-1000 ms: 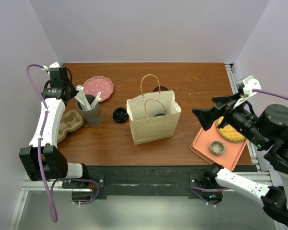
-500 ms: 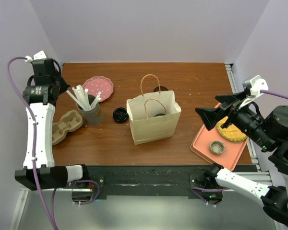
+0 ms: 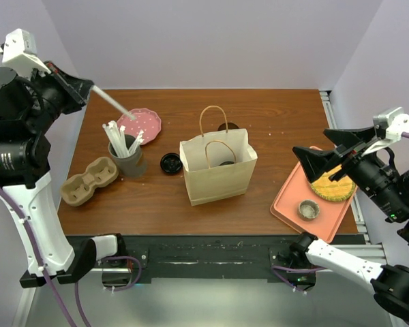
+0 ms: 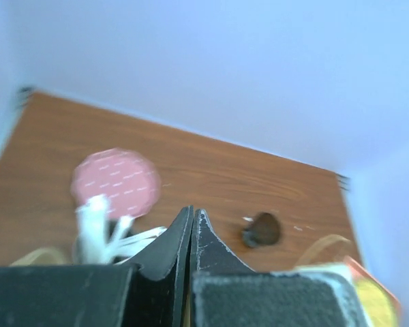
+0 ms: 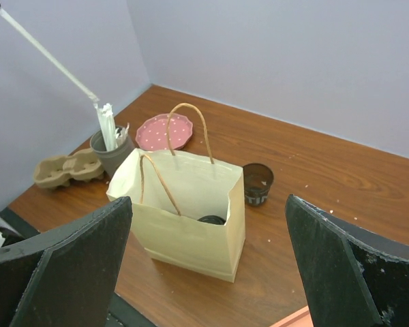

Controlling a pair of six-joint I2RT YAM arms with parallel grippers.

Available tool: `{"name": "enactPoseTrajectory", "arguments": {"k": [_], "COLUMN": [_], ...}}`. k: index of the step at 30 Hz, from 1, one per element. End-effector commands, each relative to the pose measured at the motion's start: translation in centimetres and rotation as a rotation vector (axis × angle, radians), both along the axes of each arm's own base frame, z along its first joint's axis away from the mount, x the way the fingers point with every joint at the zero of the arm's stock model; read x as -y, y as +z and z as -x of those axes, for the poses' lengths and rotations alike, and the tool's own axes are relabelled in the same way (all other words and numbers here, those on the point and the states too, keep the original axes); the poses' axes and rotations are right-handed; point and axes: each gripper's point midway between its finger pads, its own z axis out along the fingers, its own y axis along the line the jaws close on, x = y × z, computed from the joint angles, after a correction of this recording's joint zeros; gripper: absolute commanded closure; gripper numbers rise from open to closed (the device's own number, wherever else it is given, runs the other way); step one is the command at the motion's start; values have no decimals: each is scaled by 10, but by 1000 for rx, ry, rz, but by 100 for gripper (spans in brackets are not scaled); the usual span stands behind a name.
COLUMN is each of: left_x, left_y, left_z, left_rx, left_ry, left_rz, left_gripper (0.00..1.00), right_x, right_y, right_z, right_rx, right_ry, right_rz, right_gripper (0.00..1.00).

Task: Pack the takeout coffee

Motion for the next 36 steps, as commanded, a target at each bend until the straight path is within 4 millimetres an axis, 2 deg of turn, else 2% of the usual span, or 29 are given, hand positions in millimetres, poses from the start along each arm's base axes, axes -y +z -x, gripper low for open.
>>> {"name": "enactPoseTrajectory", "arguments": {"k": [1,2,8,9,11,12,13,14,15,16,17,20,24,30,32,33,34,36], "left_x": [74,85,107,107,112,113,117,134,140,147,163,182,188,186,184,184,185,187], "left_y": [30,36,64,50,46,25,23,19,4,-3,-12,-37,-56,-84,-92,-99,-102,-111], "left_z": [13,24,44,35,41,30,30,40,30,28,29,24,19,14,13,12,11,13], "left_rx": [114,136,242,208,232,184,200,196,162,147,117,58,13,-65,-80,-98,-107,-138], "left_ry": [-441,-514,-660,-660,-675,-661,-669,-721,-702,-713,-745,-760,-771,-755,-741,-740,-744,-761], "left_rz": [125,141,217,247,247,275,281,292,305,299,305,285,283,222,208,207,207,214], "left_gripper": [100,100,100,100,100,100,100,100,100,100,100,100,100,100,96,90,75,63], "right_x": [18,19,23,24,23,24,23,23,21,20,20,19,20,26,28,29,28,29], "right_y": [16,17,17,17,13,13,12,12,12,11,11,11,8,2,-2,-4,-9,-14], "right_z": [4,5,8,9,8,8,8,8,8,7,7,6,7,10,9,8,7,5], "right_rx": [54,59,58,59,51,53,53,56,55,54,54,51,39,24,9,4,-16,-42], "right_ry": [-55,-54,-64,-66,-65,-66,-66,-61,-55,-55,-53,-53,-57,-75,-92,-101,-104,-118], "right_rz": [-18,-19,-24,-27,-20,-20,-17,-16,-17,-16,-18,-21,-33,-43,-42,-43,-42,-42], "right_gripper": [1,1,1,1,1,1,1,1,1,1,1,1,1,1,1,1,1,1]}}
